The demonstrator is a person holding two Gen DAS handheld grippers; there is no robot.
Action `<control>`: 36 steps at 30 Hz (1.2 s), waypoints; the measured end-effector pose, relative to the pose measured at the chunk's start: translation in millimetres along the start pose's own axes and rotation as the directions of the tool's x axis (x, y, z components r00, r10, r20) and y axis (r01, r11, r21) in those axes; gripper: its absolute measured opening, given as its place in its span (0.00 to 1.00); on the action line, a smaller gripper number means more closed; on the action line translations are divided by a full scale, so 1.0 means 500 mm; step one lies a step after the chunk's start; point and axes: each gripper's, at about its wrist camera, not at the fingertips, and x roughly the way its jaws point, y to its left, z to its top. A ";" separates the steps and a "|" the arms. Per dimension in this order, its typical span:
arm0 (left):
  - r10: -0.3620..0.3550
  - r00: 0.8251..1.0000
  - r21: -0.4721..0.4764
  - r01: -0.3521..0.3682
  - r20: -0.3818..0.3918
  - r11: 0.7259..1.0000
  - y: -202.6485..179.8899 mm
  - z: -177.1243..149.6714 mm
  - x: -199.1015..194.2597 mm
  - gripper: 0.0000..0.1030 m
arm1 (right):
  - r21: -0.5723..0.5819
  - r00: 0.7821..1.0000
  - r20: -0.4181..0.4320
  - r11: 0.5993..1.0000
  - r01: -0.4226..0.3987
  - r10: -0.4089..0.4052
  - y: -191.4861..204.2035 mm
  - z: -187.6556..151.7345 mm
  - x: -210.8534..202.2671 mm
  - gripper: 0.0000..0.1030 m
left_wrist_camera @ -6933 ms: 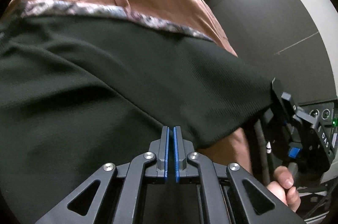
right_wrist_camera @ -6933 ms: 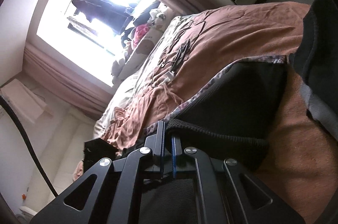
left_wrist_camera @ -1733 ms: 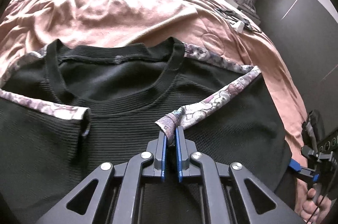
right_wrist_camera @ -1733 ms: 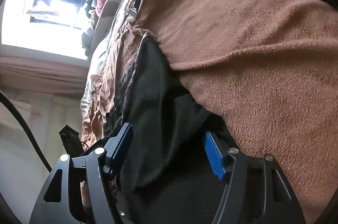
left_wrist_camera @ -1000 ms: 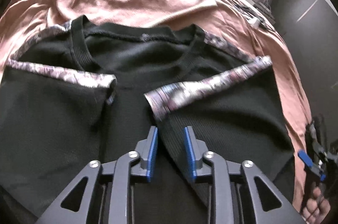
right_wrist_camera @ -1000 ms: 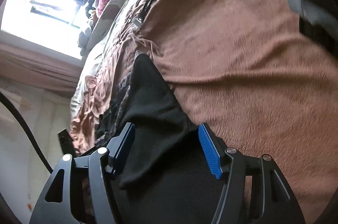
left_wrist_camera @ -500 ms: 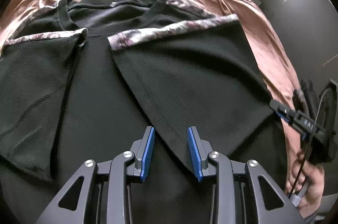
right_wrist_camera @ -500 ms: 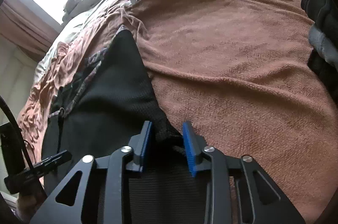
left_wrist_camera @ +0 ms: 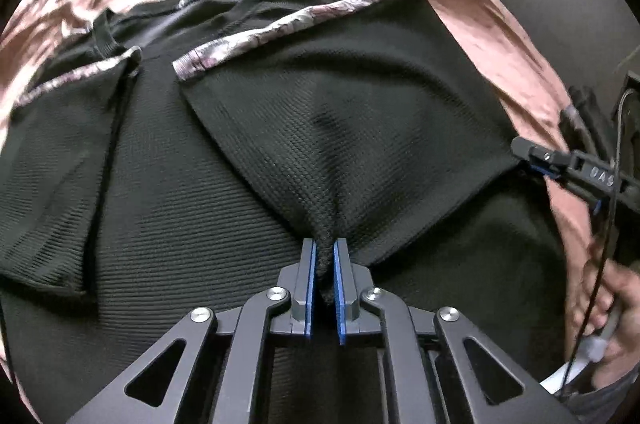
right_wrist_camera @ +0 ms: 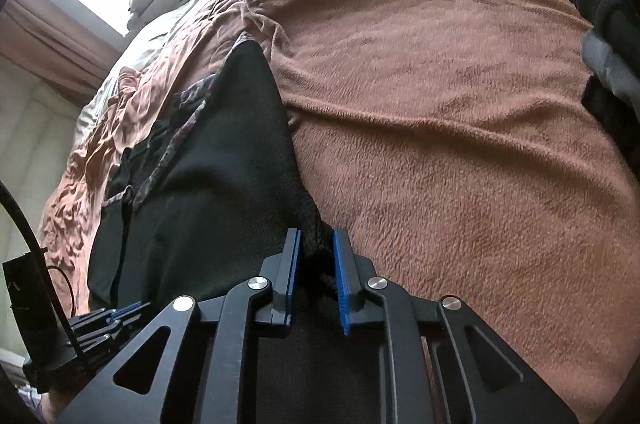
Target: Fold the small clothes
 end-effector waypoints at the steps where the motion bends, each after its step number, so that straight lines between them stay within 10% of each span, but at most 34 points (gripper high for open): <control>1: 0.001 1.000 0.014 -0.001 0.000 1.000 0.001 0.000 -0.002 0.09 | 0.005 1.000 -0.007 1.000 -0.001 0.002 -0.001 0.000 0.000 0.13; 8: -0.033 0.999 -0.031 0.034 0.035 0.999 0.027 0.004 -0.036 0.39 | 0.054 0.999 0.011 0.998 -0.035 0.034 -0.002 -0.003 -0.041 0.23; 10: -0.037 0.997 -0.043 0.040 0.069 0.998 0.038 -0.001 -0.060 0.57 | 0.050 0.999 0.031 0.998 -0.045 0.044 0.002 -0.010 -0.058 0.47; 20: -0.034 0.979 -0.127 0.061 0.201 0.990 0.115 -0.072 -0.215 0.68 | -0.107 0.988 0.151 0.994 0.000 0.016 0.063 -0.069 -0.193 0.57; 22: -0.030 0.973 -0.123 0.060 0.231 0.991 0.132 -0.094 -0.256 0.78 | -0.146 0.981 0.193 0.989 -0.003 0.032 0.083 -0.095 -0.237 0.79; 30: -0.014 0.944 -0.137 0.063 0.331 0.989 0.177 -0.183 -0.389 0.90 | -0.268 0.974 0.227 0.962 0.049 0.014 0.140 -0.202 -0.359 1.00; 36: 0.009 0.926 -0.100 0.031 0.377 0.995 0.179 -0.255 -0.465 1.00 | -0.300 0.973 0.229 0.949 0.091 -0.021 0.176 -0.261 -0.416 1.00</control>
